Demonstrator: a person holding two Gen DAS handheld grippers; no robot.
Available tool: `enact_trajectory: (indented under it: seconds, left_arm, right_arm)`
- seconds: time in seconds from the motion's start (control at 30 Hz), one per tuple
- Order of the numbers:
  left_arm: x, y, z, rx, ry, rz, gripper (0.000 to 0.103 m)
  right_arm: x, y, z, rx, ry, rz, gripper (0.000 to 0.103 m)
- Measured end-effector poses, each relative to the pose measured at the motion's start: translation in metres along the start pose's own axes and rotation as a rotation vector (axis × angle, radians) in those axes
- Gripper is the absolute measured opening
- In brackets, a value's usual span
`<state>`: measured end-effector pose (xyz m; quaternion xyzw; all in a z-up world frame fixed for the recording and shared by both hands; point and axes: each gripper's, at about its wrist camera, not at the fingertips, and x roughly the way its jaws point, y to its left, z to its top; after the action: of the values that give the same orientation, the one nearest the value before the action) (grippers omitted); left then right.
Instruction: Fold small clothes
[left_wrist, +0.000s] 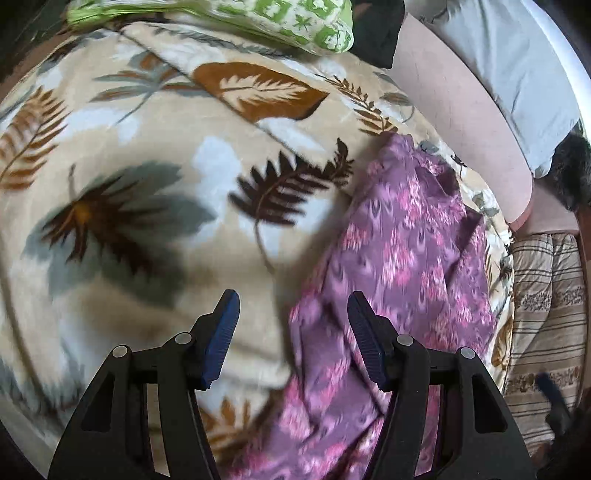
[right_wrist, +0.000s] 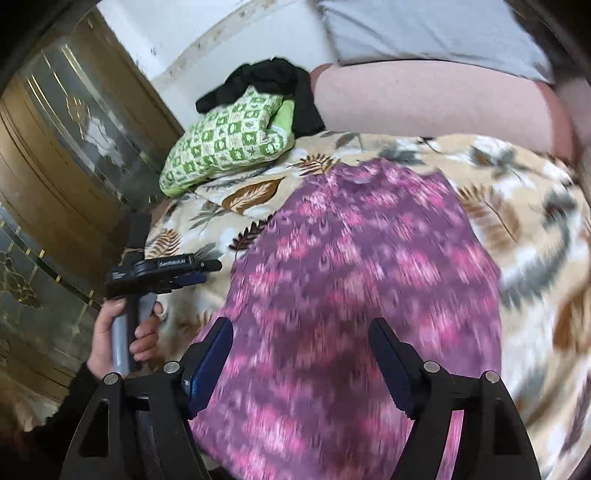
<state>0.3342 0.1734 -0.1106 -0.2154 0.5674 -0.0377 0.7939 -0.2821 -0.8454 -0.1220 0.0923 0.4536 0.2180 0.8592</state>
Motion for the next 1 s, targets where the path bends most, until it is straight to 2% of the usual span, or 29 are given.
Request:
enact_trajectory:
  seconds: [0.13, 0.23, 0.27, 0.3, 0.37, 0.4, 0.43, 0.53, 0.57, 0.6, 0.63, 0.7, 0.73, 0.8, 0.87, 0.97, 1.0]
  left_arm:
    - [0.029, -0.002, 0.006, -0.012, 0.051, -0.081, 0.06]
    - [0.041, -0.003, 0.004, -0.047, 0.084, -0.134, 0.056]
    - [0.041, -0.005, 0.005, -0.044, 0.081, -0.136, 0.05]
    - [0.042, -0.006, 0.006, -0.047, 0.077, -0.134, 0.037]
    - [0.044, -0.007, 0.006, -0.057, 0.082, -0.13, 0.034]
    - [0.047, -0.007, 0.005, -0.058, 0.089, -0.122, 0.029]
    - [0.05, -0.007, 0.005, -0.059, 0.101, -0.109, 0.021]
    - [0.047, -0.008, 0.006, -0.05, 0.103, -0.111, 0.011]
    - [0.042, -0.011, 0.007, -0.028, 0.089, -0.106, 0.01]
    - [0.033, -0.013, 0.007, -0.011, 0.068, -0.105, 0.009]
    - [0.024, -0.014, 0.009, -0.012, 0.049, -0.115, 0.009]
    - [0.0, -0.009, 0.014, -0.037, -0.012, -0.159, 0.009]
    - [-0.015, -0.004, 0.019, -0.05, -0.074, -0.134, 0.009]
    - [-0.027, 0.005, 0.025, -0.075, -0.125, -0.122, 0.009]
    - [-0.022, 0.016, 0.03, -0.119, -0.116, -0.114, 0.009]
    - [-0.006, 0.027, 0.033, -0.16, -0.089, -0.053, 0.009]
    - [0.004, 0.03, 0.034, -0.175, -0.065, -0.033, 0.01]
  right_arm:
    - [0.07, -0.023, 0.074, 0.093, 0.068, 0.078, 0.074]
    - [0.117, -0.035, 0.12, 0.123, 0.096, 0.077, 0.074]
    - [0.13, -0.035, 0.13, 0.128, 0.101, 0.056, 0.071]
    - [0.147, -0.037, 0.142, 0.14, 0.111, 0.034, 0.067]
    - [0.185, -0.04, 0.166, 0.171, 0.159, 0.032, 0.059]
    - [0.203, -0.04, 0.176, 0.181, 0.183, 0.025, 0.058]
    - [0.22, -0.04, 0.186, 0.188, 0.196, 0.002, 0.056]
    - [0.258, -0.039, 0.201, 0.175, 0.22, -0.098, 0.054]
    - [0.268, -0.038, 0.202, 0.169, 0.244, -0.123, 0.041]
    - [0.282, -0.037, 0.199, 0.163, 0.3, -0.148, 0.011]
    - [0.286, -0.034, 0.198, 0.159, 0.319, -0.169, 0.005]
    - [0.272, -0.023, 0.202, 0.134, 0.254, -0.137, 0.005]
    - [0.258, -0.009, 0.21, 0.099, 0.201, -0.107, 0.005]
    - [0.244, 0.009, 0.223, 0.058, 0.139, -0.098, 0.005]
    - [0.244, 0.021, 0.234, 0.038, 0.112, -0.098, 0.005]
    - [0.276, 0.019, 0.236, 0.053, 0.176, -0.065, 0.006]
    - [0.285, 0.015, 0.232, 0.051, 0.205, -0.081, 0.006]
